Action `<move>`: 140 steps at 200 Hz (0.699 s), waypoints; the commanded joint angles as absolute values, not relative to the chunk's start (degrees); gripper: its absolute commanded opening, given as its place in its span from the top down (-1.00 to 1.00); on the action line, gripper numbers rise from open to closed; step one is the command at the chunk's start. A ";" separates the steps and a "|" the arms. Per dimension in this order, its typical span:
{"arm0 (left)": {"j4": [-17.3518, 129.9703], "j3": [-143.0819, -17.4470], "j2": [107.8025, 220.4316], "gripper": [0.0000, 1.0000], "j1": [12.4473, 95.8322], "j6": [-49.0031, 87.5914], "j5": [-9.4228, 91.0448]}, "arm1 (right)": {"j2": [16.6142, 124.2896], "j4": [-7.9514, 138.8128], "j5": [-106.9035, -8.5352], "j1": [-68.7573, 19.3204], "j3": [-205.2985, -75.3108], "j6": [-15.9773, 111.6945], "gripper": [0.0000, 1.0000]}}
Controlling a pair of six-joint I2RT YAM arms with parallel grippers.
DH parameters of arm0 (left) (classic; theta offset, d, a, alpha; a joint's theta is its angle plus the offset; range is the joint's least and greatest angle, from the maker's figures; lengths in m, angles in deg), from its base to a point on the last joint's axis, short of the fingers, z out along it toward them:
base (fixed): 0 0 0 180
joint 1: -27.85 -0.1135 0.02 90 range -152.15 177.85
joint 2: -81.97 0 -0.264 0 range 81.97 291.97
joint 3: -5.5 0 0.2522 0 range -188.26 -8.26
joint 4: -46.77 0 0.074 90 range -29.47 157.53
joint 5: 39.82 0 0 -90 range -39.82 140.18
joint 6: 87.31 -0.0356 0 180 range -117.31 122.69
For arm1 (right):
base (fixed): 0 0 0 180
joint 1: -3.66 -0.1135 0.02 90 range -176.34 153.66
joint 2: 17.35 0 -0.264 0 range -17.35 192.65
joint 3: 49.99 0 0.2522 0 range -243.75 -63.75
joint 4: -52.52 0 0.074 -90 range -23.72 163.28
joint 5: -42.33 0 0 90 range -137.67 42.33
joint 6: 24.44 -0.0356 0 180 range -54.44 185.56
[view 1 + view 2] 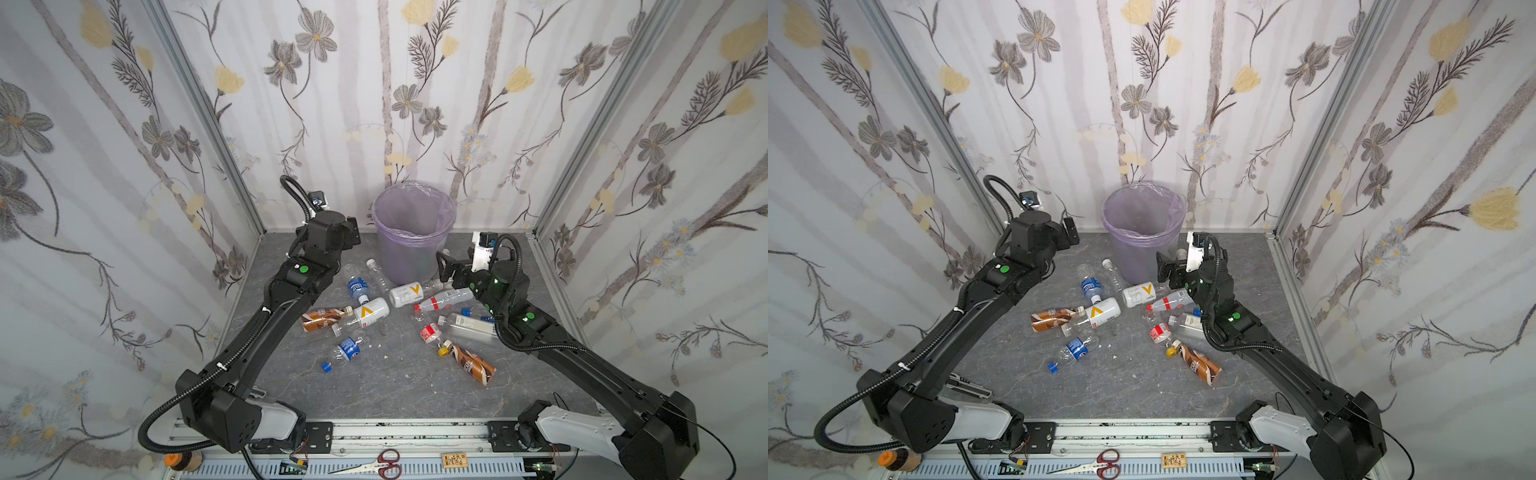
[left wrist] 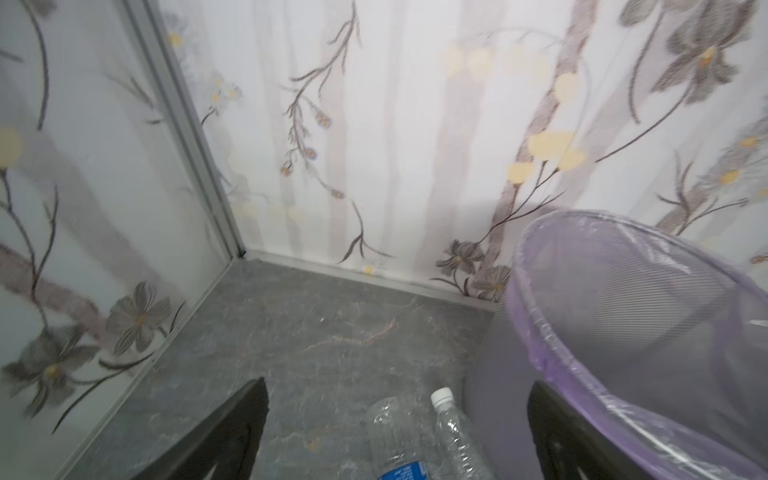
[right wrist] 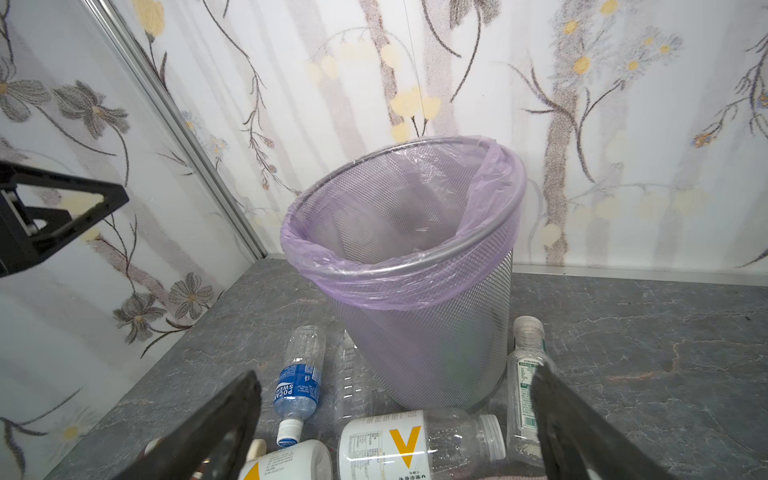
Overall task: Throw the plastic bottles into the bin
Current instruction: 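Withdraw the left gripper toward the bottles while the right gripper lowers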
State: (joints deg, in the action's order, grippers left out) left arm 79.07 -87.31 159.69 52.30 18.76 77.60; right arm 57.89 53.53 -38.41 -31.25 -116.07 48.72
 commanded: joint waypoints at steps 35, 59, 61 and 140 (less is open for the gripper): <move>95.16 -77.64 158.17 -1.00 42.37 34.44 63.18 | 63.48 55.74 -38.93 -37.55 -119.08 55.57 -0.99; 95.07 -72.92 157.21 -1.00 42.16 36.94 60.73 | 67.10 58.35 -38.19 -39.61 -120.84 56.06 -0.99; 95.07 -72.63 157.21 -1.00 42.15 37.20 60.38 | 67.35 58.63 -38.18 -39.65 -120.94 55.93 -0.99; 86.85 -64.51 154.31 -1.00 42.23 40.94 41.61 | 73.64 68.91 -31.64 -42.41 -118.47 52.14 -0.99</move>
